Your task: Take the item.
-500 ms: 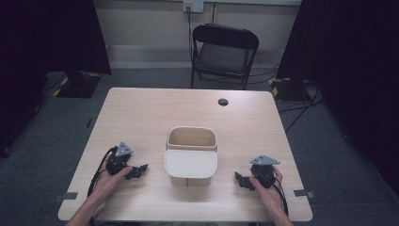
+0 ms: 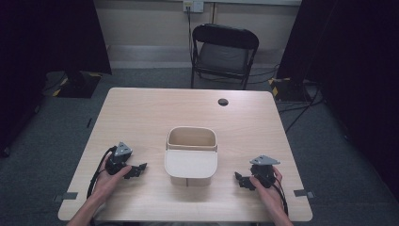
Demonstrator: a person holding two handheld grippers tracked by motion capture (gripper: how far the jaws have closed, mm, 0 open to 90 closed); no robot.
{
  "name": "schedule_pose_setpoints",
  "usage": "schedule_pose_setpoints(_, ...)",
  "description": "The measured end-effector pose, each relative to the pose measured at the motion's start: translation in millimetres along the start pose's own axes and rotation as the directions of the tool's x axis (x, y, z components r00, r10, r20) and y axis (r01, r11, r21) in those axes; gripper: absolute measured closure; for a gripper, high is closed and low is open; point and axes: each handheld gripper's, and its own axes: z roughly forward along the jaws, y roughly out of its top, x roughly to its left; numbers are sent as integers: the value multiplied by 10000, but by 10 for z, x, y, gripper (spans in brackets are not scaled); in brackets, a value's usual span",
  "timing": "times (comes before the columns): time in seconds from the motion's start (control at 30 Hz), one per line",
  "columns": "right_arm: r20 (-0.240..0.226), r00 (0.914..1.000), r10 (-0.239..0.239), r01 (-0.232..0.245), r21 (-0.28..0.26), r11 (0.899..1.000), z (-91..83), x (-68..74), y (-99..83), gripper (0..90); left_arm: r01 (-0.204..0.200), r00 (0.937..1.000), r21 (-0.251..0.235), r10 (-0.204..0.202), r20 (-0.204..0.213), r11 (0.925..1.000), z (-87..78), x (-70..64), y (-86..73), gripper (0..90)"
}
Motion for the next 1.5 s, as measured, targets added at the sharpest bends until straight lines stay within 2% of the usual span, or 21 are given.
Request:
schedule_pose_setpoints(0.13,-7,10000,-1,1,1,10000,0,0,0,89,2,9999,-147,1,165,9999,-23,-20,14,166)
schedule_pose_setpoints(0.17,-7,10000,0,0,2,10000,0,0,0,89,-130,9998,-128,132,179,9998,-40,-24,23,166)
schedule_pose_setpoints(0.23,-7,10000,0,0,2,10000,0,0,0,89,-64,9997,-334,72,253,9994,-63,-73,37,169)
schedule_pose_setpoints(0.3,-7,10000,0,0,3,10000,0,0,0,89,-241,9987,-466,262,434,9986,-91,-121,60,169)
schedule_pose_setpoints(0.43,-7,10000,-1,1,2,10000,0,-1,0,89,-369,9977,-901,418,531,9953,-134,-220,109,169)
schedule_pose_setpoints(0.7,-7,10000,-3,3,2,10000,0,-1,0,89,-387,9932,-1323,528,1042,9905,-188,-338,158,169)
schedule_pose_setpoints(0.83,-7,10000,-1,1,2,10000,0,-1,0,89,-392,9918,-1416,558,1150,9891,-213,-351,165,168)
schedule_pose_setpoints(1.0,-9,10000,1,-1,3,10000,0,0,0,89,-264,9871,-1675,521,1515,9855,-259,-416,189,168)
schedule_pose_setpoints(1.07,-10,10000,-10,10,-1,10000,1,-2,0,89,-370,9863,-1696,633,1523,9848,-270,-430,198,167)
schedule_pose_setpoints(1.13,-13,10000,-8,8,-1,10000,1,-1,1,89,-634,9832,-1764,918,1580,9823,-293,-495,224,167)
schedule_pose_setpoints(1.23,-11,10000,-2,2,5,10000,0,-1,1,89,-662,9803,-1818,980,1717,9811,-304,-522,235,167)
schedule_pose_setpoints(1.27,-11,10000,-2,2,5,10000,0,-1,1,89,-555,9797,-1852,893,1795,9811,-309,-540,236,167)
schedule_pose_setpoints(1.4,-12,10000,-8,8,0,10000,1,-1,1,89,-660,9734,-1892,1049,2039,9797,-330,-576,243,165)
schedule_pose_setpoints(1.5,-12,10000,-2,2,5,10000,0,-1,1,89,-764,9662,-1964,1212,2275,9775,-352,-611,249,165)
